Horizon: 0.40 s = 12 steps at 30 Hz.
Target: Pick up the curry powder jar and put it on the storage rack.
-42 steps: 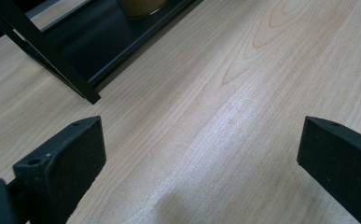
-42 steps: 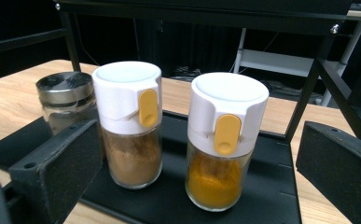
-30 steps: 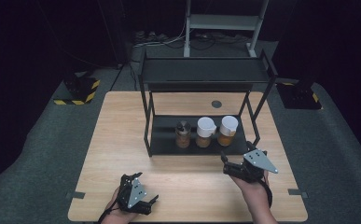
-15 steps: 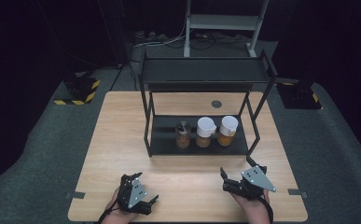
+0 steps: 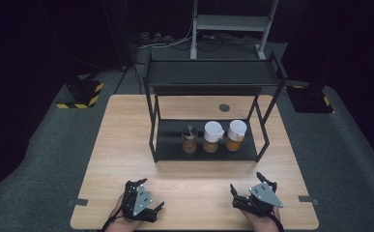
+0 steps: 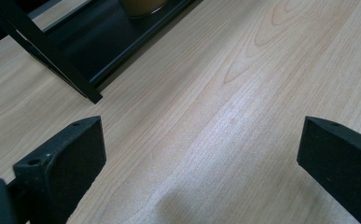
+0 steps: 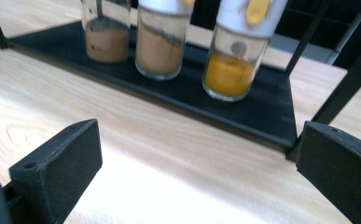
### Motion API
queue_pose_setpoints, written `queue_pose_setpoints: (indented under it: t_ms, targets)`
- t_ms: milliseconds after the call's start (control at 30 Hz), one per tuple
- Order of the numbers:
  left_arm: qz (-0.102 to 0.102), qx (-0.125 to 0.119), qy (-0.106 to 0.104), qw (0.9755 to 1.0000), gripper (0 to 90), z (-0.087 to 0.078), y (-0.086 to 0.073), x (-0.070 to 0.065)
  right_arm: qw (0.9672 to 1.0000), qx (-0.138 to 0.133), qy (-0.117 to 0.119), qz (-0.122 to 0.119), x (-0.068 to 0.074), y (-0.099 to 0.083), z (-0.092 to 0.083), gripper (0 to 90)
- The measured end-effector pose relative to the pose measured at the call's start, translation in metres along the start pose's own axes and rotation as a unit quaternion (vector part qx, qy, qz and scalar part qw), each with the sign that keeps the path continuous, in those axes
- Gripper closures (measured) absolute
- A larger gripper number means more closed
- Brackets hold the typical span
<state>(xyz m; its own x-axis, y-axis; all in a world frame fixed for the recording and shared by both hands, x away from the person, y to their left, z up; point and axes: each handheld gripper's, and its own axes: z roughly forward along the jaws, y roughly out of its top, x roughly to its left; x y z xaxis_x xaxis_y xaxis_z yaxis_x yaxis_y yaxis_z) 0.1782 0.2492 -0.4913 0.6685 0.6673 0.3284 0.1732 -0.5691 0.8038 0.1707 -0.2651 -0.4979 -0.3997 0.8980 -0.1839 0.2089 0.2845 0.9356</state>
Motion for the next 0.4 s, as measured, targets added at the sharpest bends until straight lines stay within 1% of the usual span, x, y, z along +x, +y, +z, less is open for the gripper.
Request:
queue_pose_setpoints:
  t_ms: [100,200,233,267,400]
  targets:
    - [0.002,0.001,0.001,1.0,1.5,0.0002,0.0004,-0.0005,0.9998,0.019,-0.003,-0.001,-0.0013,-0.0031,0.0028,0.0]
    - [0.0,0.003,-0.001,1.0,1.5,0.0008,0.0011,0.0,0.9994,0.034,-0.004,-0.001,-0.0026,-0.0046,0.0049,0.0]
    - [0.001,0.004,-0.001,1.0,1.5,0.0007,0.0013,0.0001,0.9991,0.041,-0.006,-0.005,-0.0023,-0.0037,0.0052,0.0]
    - [0.0,0.004,-0.001,1.0,1.5,0.0006,0.0013,0.0005,0.9994,0.035,-0.007,-0.006,-0.0021,-0.0054,0.0044,0.0]
    - [0.001,0.002,0.0,1.0,1.5,0.0005,0.0007,-0.0001,0.9994,0.035,-0.002,-0.005,-0.0037,-0.0058,0.0036,0.0]
